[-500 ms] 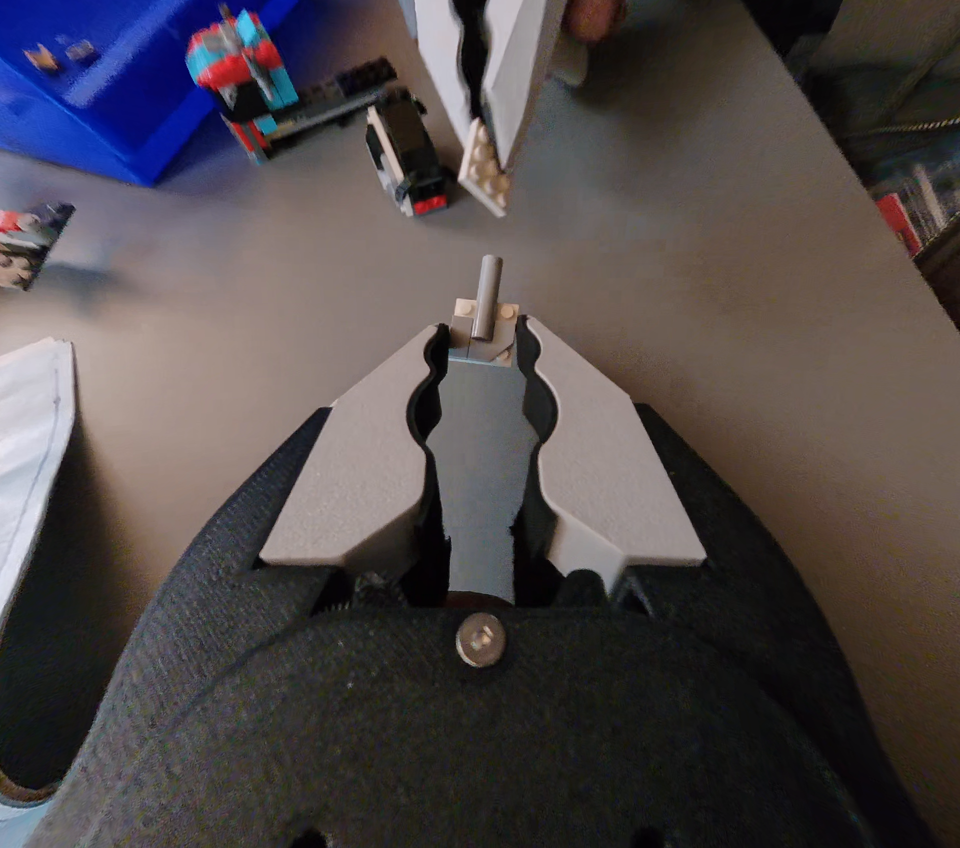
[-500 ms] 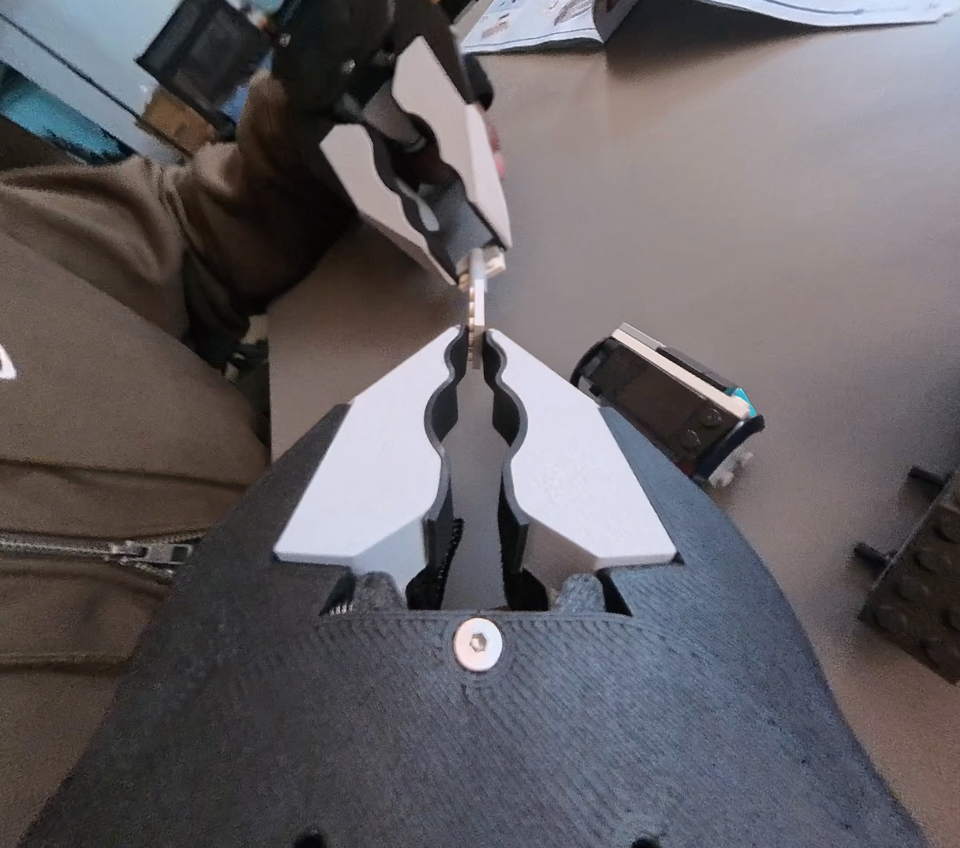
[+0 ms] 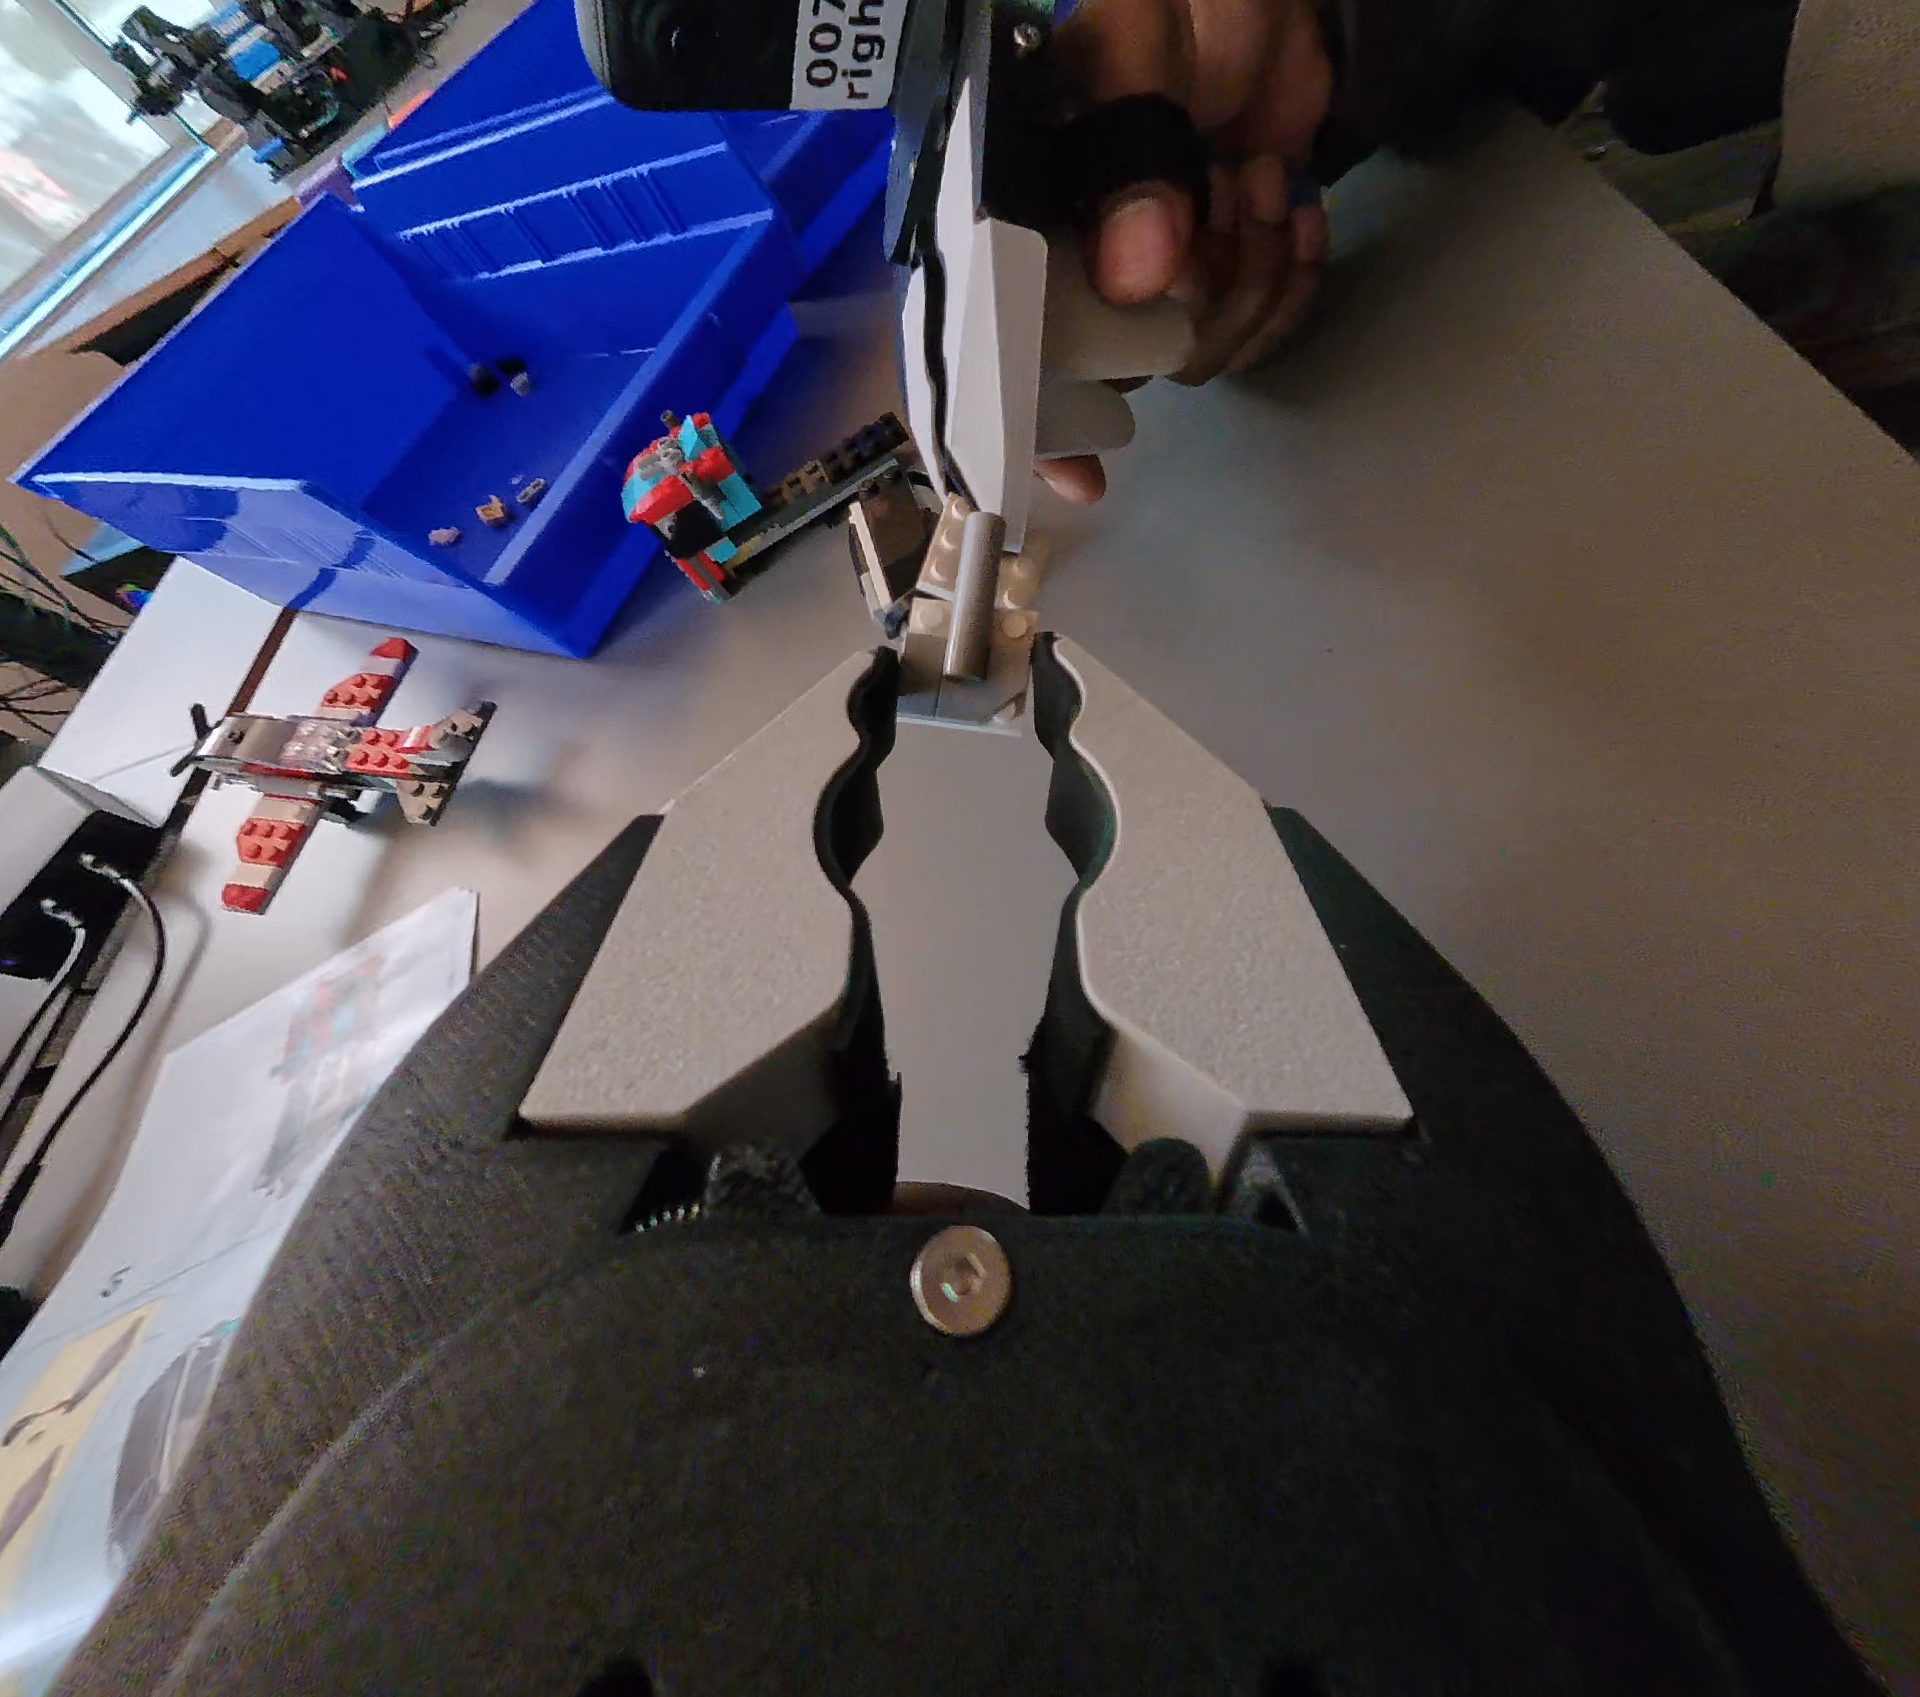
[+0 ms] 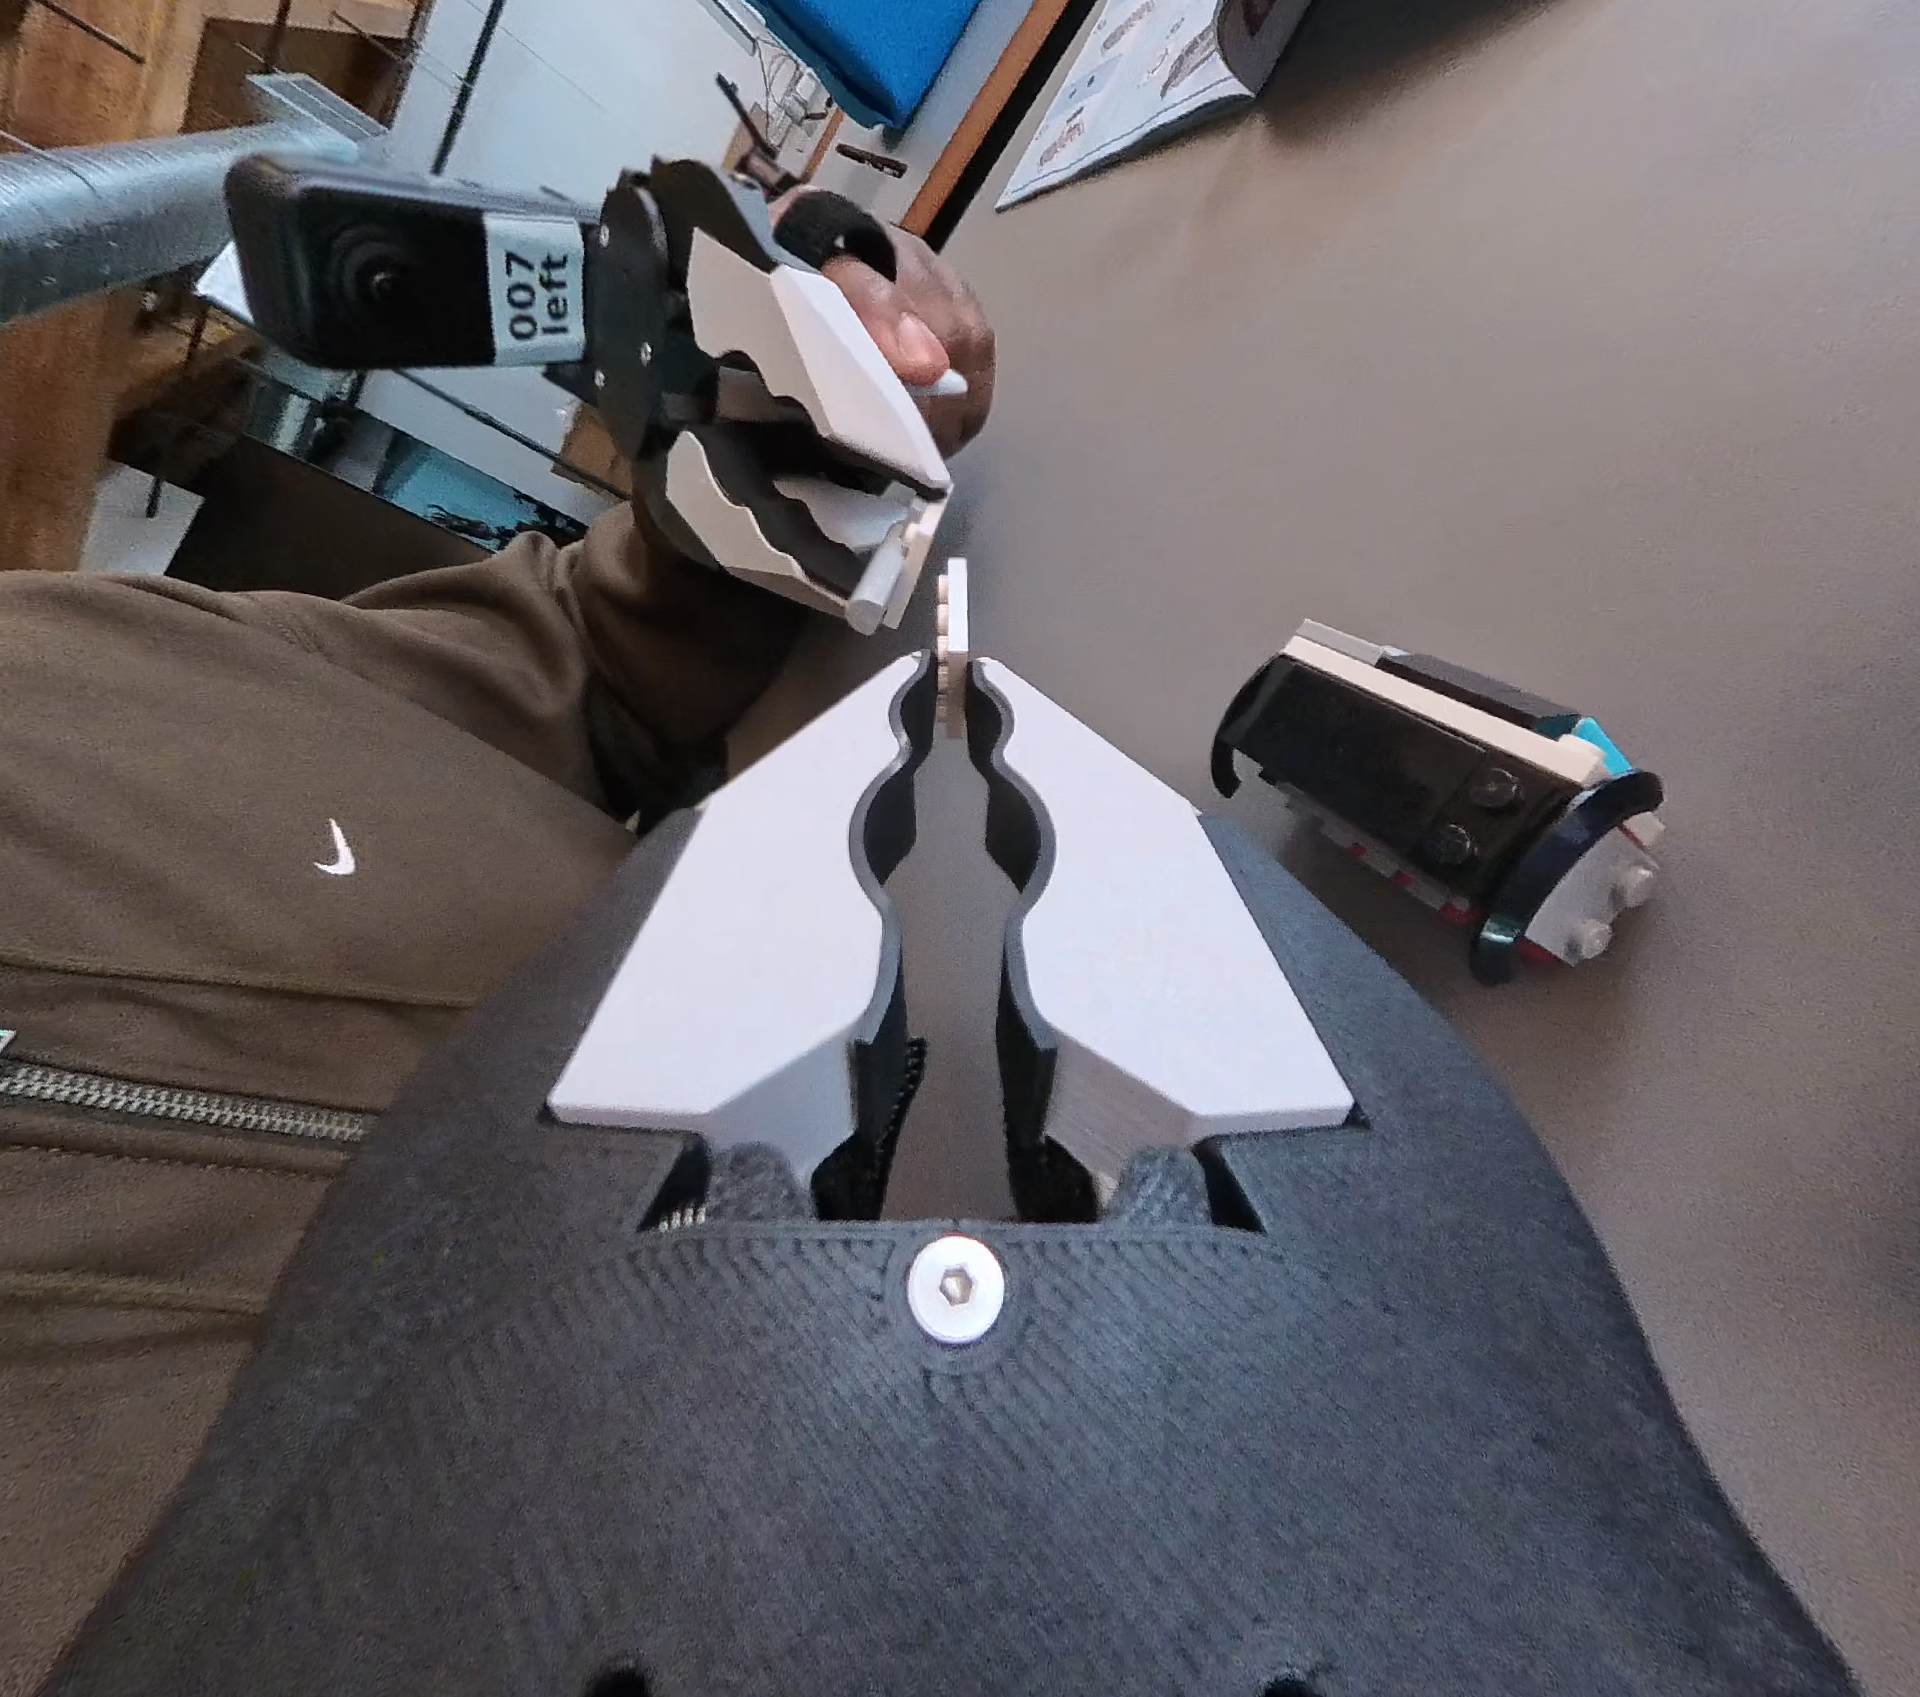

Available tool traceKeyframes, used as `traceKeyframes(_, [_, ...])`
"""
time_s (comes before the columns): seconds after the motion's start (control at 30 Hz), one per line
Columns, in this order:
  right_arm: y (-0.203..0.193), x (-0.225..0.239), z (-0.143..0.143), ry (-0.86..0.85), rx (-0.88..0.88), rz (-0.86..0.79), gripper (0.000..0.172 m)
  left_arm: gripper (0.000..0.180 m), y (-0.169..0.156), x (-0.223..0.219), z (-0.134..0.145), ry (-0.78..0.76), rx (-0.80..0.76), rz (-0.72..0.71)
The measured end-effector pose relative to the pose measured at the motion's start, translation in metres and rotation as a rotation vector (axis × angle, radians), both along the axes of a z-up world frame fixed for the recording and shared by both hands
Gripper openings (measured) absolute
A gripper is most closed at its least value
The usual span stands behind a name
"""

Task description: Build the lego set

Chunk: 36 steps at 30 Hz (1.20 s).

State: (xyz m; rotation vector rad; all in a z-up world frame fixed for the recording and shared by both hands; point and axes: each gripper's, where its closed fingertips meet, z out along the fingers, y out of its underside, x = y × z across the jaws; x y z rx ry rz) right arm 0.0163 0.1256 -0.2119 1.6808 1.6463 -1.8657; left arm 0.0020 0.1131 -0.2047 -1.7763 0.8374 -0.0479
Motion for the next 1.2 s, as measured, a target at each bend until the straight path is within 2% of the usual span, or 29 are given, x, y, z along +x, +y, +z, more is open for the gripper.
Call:
traceKeyframes(0.37, [-0.002, -0.001, -0.001, -0.023, -0.031, 0.007, 0.005, 0.027, 0.003, -0.001, -0.005, 0.133, 0.045, 0.020])
traceKeyframes(0.7, [-0.004, 0.000, 0.001, -0.029, -0.064, 0.018, 0.006, 0.027, 0.003, 0.001, -0.006, 0.182, 0.074, 0.018])
traceKeyframes(0.93, [-0.006, 0.000, -0.001, -0.038, -0.062, 0.027, 0.007, 0.027, 0.003, 0.000, -0.012, 0.201, 0.052, 0.016])
traceKeyframes(1.2, [-0.012, 0.001, -0.013, -0.074, 0.027, 0.042, 0.008, 0.026, 0.001, -0.003, -0.029, 0.241, -0.017, 0.013])
